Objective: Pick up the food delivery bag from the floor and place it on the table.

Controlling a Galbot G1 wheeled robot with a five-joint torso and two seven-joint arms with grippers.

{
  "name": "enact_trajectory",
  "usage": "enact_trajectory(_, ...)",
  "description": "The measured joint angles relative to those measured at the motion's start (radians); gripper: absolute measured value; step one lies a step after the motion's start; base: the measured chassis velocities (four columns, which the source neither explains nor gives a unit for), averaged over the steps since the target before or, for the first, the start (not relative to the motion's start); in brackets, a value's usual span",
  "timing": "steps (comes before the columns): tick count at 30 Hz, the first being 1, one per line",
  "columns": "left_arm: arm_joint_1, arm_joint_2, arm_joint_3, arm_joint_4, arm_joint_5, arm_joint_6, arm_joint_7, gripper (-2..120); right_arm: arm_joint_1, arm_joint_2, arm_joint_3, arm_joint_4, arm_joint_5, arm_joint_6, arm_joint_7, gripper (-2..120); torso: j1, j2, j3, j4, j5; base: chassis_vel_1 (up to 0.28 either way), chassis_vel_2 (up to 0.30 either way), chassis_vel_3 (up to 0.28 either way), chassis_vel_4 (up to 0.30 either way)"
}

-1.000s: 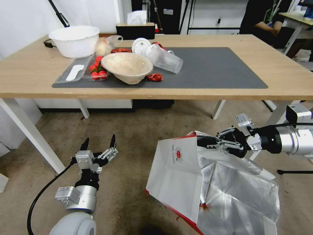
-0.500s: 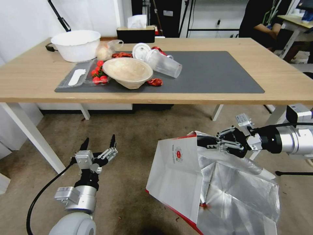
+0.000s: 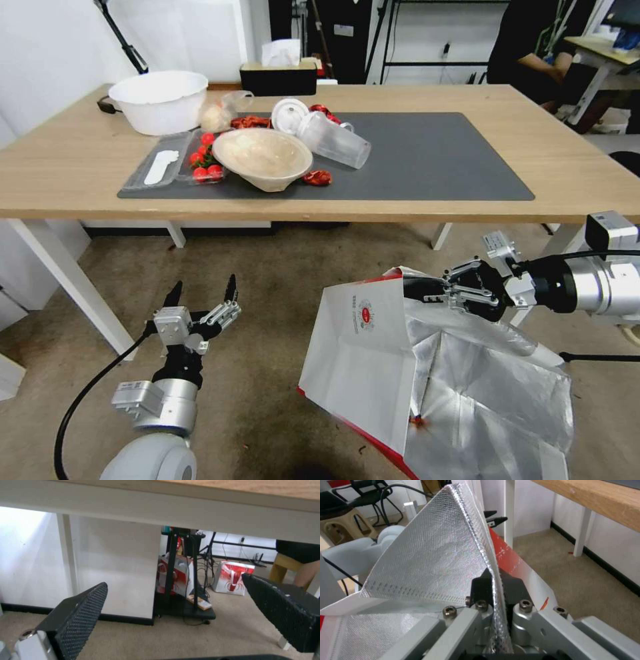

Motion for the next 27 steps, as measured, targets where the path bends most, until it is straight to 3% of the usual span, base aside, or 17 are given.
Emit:
enact_trajectory(15,-0.001,0.005,0.0,0.001,-0.001,0.001,0.0,100,-0.006,0.004,-0.002,-0.004,-0.009,0.0,-0.007,0,0.025,0.066,0.042,0.0,-0.0001,0.0,0.0,0.0,0.0)
enact_trajectory(27,0.0,0.005,0.0,0.001,-0.001,0.001,0.0,100,-0.005,0.003,-0.002,-0.006,-0.009,0.0,-0.007,0,0.03,0.081,0.051,0.0001,0.0,0.0,0.0,0.0,0.0)
